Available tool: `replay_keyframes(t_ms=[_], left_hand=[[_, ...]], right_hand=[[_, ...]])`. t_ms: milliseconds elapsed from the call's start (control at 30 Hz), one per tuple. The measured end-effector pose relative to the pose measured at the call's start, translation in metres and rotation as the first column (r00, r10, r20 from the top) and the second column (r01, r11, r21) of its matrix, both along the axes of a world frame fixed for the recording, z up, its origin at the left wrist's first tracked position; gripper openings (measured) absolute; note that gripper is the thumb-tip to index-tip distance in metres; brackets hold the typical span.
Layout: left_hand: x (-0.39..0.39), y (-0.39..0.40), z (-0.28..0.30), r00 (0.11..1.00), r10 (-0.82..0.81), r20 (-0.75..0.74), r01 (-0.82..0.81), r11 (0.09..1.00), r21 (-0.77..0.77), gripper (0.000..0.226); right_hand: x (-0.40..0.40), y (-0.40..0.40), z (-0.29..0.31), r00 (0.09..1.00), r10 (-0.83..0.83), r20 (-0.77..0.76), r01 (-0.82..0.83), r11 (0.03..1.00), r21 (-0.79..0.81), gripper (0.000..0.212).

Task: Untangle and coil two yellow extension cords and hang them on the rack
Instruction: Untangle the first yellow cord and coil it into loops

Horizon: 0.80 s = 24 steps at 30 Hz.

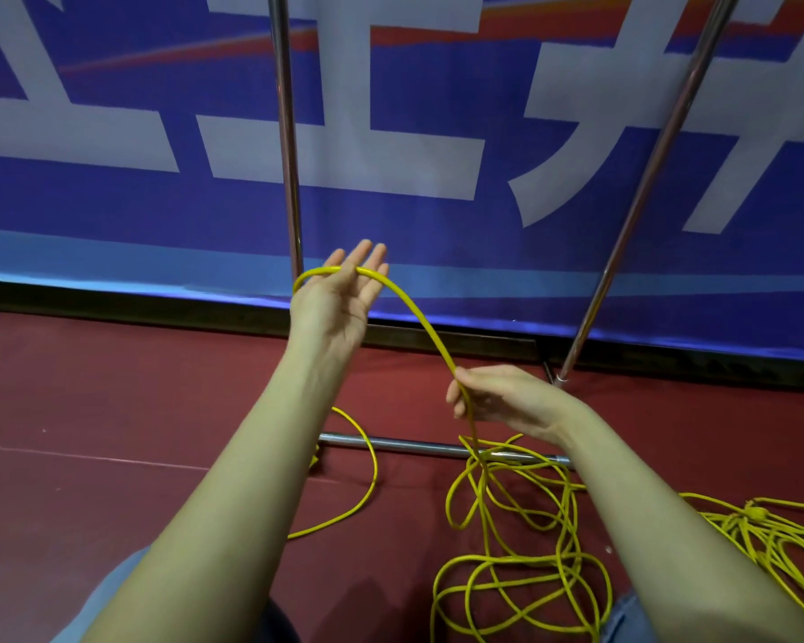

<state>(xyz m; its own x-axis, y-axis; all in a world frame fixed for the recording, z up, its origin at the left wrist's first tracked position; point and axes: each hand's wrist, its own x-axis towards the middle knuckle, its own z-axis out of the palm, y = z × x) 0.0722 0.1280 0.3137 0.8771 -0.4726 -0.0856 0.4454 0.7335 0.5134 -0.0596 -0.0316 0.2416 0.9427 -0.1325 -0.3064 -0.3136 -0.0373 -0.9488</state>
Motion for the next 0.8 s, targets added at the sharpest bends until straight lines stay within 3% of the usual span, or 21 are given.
replay_keyframes(t_ms=[100, 200, 333, 500, 800], left_hand=[[0.008, 0.007, 0.0, 0.998, 0.055, -0.038, -0.055, 0.998, -0.014, 0.038], [0.01, 0.01, -0.005, 0.994, 0.06, -0.09, -0.061, 0.998, -0.008, 0.03], [-0.006, 0.007, -0.009, 0.989, -0.137, -0.046, 0.142, 0.983, 0.115, 0.027], [-0.034, 0.0, -0.016, 0.962, -0.272, -0.016, 0.272, 0.954, 0.129, 0.021], [-0.016, 0.008, -0.009, 0.994, -0.108, -0.007, 0.108, 0.992, 0.066, 0.027]], right_hand=[[-0.003, -0.001, -0.004, 1.0, -0.02, 0.01, 0.02, 1.0, -0.017, 0.029], [-0.004, 0.002, 0.009, 0.993, -0.086, 0.078, 0.08, 0.994, 0.068, 0.031], [-0.003, 0.01, 0.031, 0.983, -0.122, 0.136, 0.103, 0.985, 0.138, 0.031], [0.001, 0.032, 0.045, 0.987, -0.05, 0.151, 0.029, 0.989, 0.142, 0.033], [0.004, 0.034, 0.029, 0.982, 0.114, 0.154, -0.128, 0.988, 0.09, 0.041]])
